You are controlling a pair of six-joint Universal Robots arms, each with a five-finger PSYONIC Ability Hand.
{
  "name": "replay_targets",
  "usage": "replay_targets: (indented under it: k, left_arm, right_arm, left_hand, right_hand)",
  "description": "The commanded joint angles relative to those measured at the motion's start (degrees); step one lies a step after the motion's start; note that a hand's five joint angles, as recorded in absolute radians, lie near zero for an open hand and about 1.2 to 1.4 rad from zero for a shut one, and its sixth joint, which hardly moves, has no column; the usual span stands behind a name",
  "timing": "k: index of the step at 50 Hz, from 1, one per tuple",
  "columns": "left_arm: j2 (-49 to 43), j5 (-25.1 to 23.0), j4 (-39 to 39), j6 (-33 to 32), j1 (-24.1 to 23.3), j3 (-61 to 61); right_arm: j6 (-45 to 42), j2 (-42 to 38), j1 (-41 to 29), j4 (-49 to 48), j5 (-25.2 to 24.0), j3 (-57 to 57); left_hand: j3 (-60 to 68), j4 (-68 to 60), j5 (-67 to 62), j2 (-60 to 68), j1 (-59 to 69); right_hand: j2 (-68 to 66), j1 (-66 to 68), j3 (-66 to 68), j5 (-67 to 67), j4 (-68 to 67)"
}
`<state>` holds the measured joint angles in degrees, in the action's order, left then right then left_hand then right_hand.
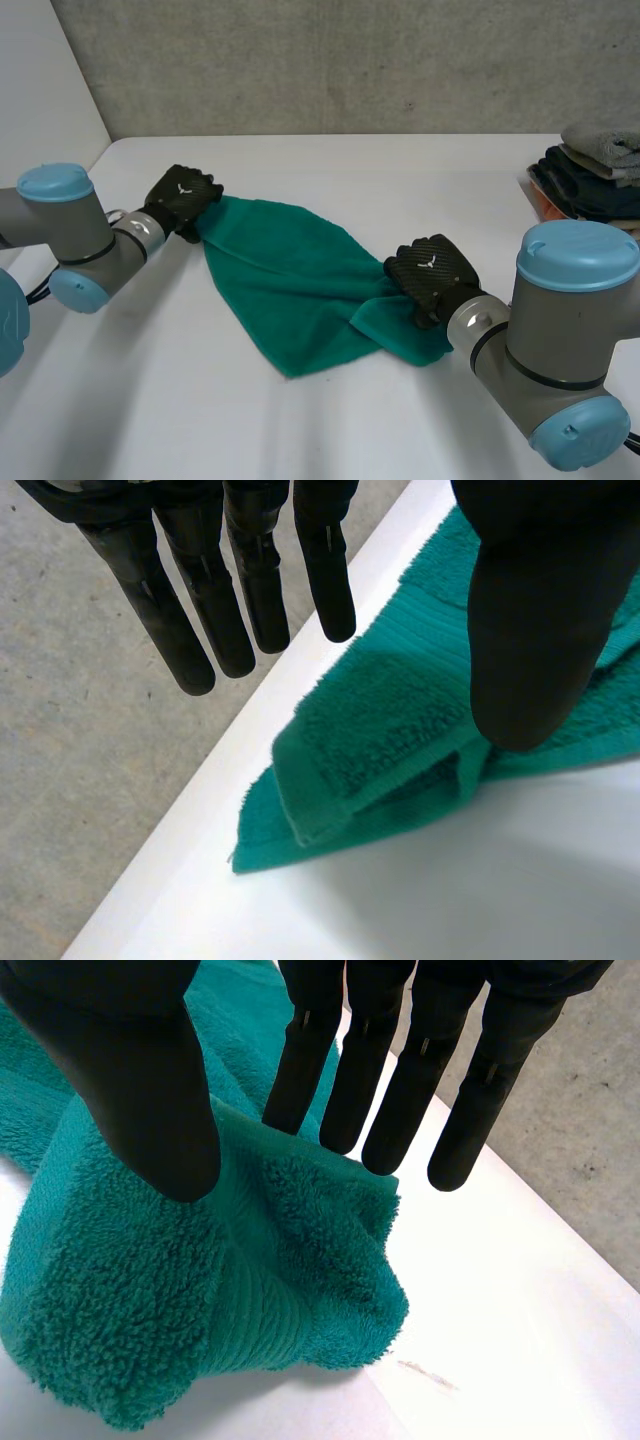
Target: Fold the laundry.
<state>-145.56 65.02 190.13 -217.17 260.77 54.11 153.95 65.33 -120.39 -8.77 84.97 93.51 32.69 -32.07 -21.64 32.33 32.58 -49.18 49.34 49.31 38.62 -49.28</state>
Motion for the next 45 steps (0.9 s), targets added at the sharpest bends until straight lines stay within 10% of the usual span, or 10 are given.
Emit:
replay_targets:
  k: [1, 15, 25, 31, 45]
  left_arm:
    - [-1.6, -0.1, 0.2, -0.2, 0.5, -0.3]
    - [-9.5, -0.4, 0.7, 0.1, 0.2, -10.9]
    - [-8.9, -0.9, 0.4, 3.6, -1.1, -12.4]
    - [2.6, 0.1, -0.7, 7.7, -2.1, -4.1]
    - [34.8, 0.5, -12.9, 9.2, -1.2, 16.4]
  right_arm:
    - [0.4, 0.1, -0.2, 0.0, -0.2, 0.2]
    - [-0.1, -0.3, -0.5, 0.0, -0.3, 0.7]
    - [-0.2, -1.0, -0.3, -0.2, -0.4, 0.4]
    - [-3.0, -0.4, 0.2, 0.2, -0.5, -0.2]
    - [-19.8, 11.7, 10.2, 12.3, -2.8, -4.8]
  left_hand:
    - [2.1, -2.7, -3.1, 2.4, 2.2]
    - [5.6, -6.2, -6.7, 6.0, 5.7]
    - [47.3, -47.9, -48.4, 47.7, 47.4]
    - [47.3, -47.9, -48.4, 47.7, 47.4]
    - [47.3, -47.9, -48.4, 47.7, 47.4]
  right_hand:
    - [-5.8, 5.7, 5.7, 6.4, -5.7]
    - [-5.6, 5.5, 5.5, 6.2, -5.5]
    - [-7.8, 7.7, 7.7, 8.4, -7.7]
    - [-30.7, 30.6, 30.6, 31.3, -30.6]
    - [-30.8, 30.7, 30.7, 31.4, -30.7]
